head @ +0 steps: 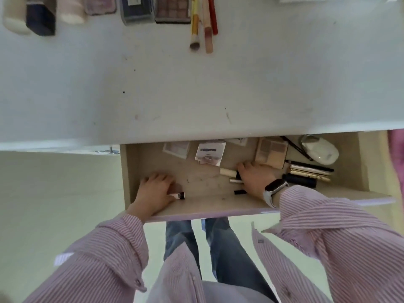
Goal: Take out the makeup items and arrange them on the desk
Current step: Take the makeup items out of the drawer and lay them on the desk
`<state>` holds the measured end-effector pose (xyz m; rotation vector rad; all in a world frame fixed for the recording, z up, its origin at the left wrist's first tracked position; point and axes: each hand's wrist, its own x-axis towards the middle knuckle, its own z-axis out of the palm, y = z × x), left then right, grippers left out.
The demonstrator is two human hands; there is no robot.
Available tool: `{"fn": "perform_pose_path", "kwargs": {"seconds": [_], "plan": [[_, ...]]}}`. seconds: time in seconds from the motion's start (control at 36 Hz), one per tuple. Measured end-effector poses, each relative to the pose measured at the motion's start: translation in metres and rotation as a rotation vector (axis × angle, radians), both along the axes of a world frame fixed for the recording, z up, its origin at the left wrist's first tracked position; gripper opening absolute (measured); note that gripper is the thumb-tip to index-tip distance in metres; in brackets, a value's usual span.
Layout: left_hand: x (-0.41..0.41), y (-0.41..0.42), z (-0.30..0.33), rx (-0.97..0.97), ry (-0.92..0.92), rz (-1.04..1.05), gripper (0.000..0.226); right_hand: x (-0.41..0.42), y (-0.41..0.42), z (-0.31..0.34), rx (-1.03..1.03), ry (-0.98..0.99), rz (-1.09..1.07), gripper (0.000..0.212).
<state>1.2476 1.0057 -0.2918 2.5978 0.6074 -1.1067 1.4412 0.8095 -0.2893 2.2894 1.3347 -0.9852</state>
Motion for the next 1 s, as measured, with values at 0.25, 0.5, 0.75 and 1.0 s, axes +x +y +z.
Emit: {"fn": "perform_pose_path", "kwargs": {"seconds": [0.25, 0.5, 0.75, 1.0], "plan": [[0.016, -0.001, -0.003, -0.027, 0.025, -0.126, 0.039, -0.004, 0.0, -0.002, -0.008, -0.068, 0.178, 0.029], [0.016, -0.005, 0.001, -0.116, 0.035, -0.031, 0.02, 0.004, -0.012, -0.002, -0.065, 0.237, -0.045, 0.032], [0.017, 0.001, 0.004, -0.293, 0.096, 0.144, 0.014, 0.007, -0.01, -0.005, -0.198, 0.245, -0.058, 0.02], [0.016, -0.007, 0.015, -0.322, 0.044, 0.103, 0.013, 0.007, -0.014, 0.016, -0.068, 0.311, -0.068, 0.023]]}}
